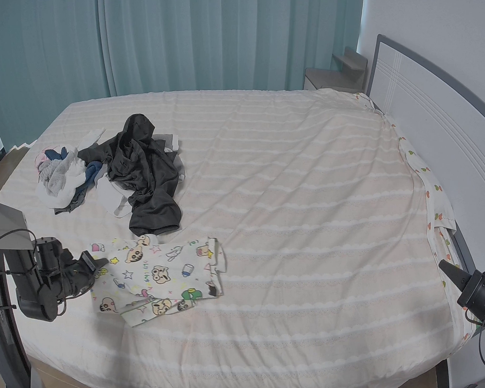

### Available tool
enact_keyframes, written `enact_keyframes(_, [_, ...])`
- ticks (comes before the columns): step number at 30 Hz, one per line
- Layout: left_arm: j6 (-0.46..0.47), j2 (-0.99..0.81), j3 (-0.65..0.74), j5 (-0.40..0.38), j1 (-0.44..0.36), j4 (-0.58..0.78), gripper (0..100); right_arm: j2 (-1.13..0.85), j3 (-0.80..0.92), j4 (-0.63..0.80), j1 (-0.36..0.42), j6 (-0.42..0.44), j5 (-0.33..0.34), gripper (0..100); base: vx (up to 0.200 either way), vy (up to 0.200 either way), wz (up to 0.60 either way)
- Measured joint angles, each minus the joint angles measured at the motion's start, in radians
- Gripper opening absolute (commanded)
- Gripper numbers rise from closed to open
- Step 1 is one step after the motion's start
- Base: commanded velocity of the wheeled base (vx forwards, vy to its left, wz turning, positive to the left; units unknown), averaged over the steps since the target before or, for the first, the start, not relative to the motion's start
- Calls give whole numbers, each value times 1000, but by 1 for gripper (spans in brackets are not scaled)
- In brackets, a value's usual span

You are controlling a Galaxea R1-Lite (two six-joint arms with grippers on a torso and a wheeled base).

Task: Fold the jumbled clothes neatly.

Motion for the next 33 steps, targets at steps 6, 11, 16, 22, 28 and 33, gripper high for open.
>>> enact_keyframes(6, [-1, 20, 59, 10, 164, -111, 0, -1, 1, 0, 0, 0, 1, 0, 0, 0, 0])
enact_keyframes(11, [-1, 61, 82, 37, 240, -149, 100, -3, 1, 0, 0, 0, 1, 0, 0, 0, 0])
enact_keyframes(16, [0, 86, 102, 41, 264, -153, 100, -4, 1, -1, 0, -1, 2, 0, 0, 0, 0])
enact_keyframes(22, [3, 87, 142, 110, 273, -159, 100, -7, 1, -1, 0, -4, 7, 0, 0, 0, 0])
enact_keyframes(28, [-7, 35, 162, 146, 344, -159, 100, -24, 1, 0, 2, -13, 7, 0, 0, 0, 0])
enact_keyframes(33, [-58, -55, 175, 87, 399, -158, 100, -50, -4, 1, 4, -14, 7, 0, 0, 0, 0])
